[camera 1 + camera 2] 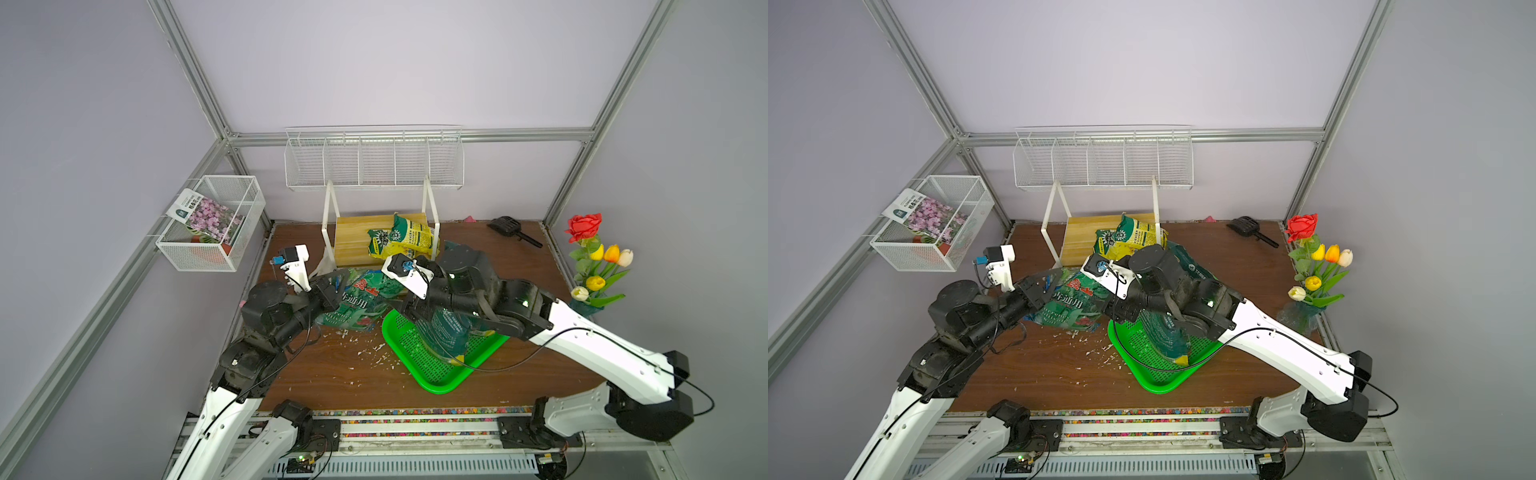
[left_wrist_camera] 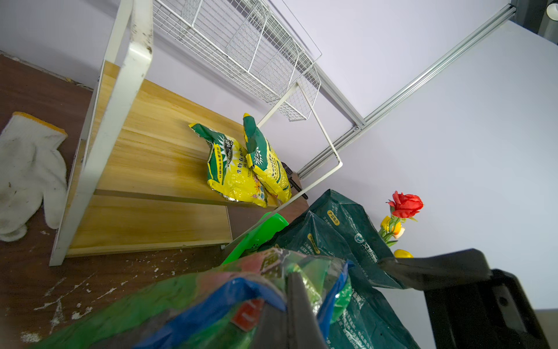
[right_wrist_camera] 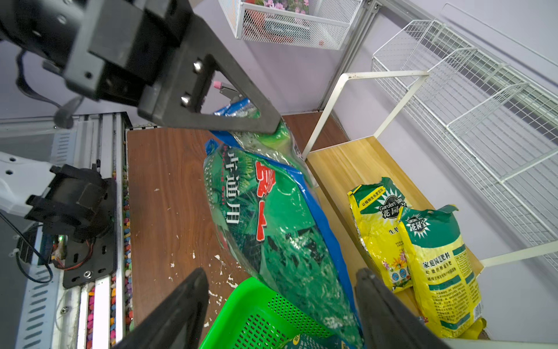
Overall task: Take down the fertilizer bag from the shelf
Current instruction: Place the fertilizer bag in the storage box.
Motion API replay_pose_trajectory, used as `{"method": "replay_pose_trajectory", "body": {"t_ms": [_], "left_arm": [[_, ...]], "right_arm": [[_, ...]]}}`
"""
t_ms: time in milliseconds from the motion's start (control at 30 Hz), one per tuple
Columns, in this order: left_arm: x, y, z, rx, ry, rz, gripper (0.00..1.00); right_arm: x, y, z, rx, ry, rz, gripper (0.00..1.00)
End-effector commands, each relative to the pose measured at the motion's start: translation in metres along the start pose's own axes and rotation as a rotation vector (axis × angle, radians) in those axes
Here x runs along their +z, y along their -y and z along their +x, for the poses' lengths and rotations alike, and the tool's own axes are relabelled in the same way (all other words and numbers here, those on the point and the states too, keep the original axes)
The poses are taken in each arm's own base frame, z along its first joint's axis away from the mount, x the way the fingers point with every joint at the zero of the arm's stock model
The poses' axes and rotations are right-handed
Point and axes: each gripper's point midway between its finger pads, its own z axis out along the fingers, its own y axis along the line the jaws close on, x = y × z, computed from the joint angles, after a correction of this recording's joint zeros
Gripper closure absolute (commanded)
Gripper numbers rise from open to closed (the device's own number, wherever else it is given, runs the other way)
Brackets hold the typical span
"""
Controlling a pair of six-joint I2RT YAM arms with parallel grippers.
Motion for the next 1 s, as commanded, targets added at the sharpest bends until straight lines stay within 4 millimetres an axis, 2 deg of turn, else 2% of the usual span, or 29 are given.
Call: {"method": "replay_pose_trajectory", "body": {"t_ms": [0,133,233,367,667,967], "left_arm": [[-0.028,0.059,-0.052,0.08,0.186,0.18,1.0],[-0.03,0.062,-0.051,0.079,0.181,0.19,1.0],[-0.031,0.062,-0.051,0.074,0.179,0.193,1.0],[-0.031,0.062,-0.052,0.077,0.184,0.192,1.0],[-0.033,0.064,-0.055,0.077,0.197,0.194,1.0],[-0.037,0.067,-0.059,0.084,0.213,0.193,1.0]], "right_arm": [[0.006,0.005,0.007,-0.002,-0.016,-0.041,0.2],[0.0,0.028,-0.003,0.05,0.051,-0.048,0.19],[-0.002,0.038,-0.009,0.057,0.068,-0.06,0.19],[0.003,0.032,-0.01,0.057,0.044,-0.132,0.19],[0.022,0.022,0.012,0.076,-0.044,-0.19,0.22],[0.028,0.014,0.025,0.103,-0.088,-0.233,0.35]]}}
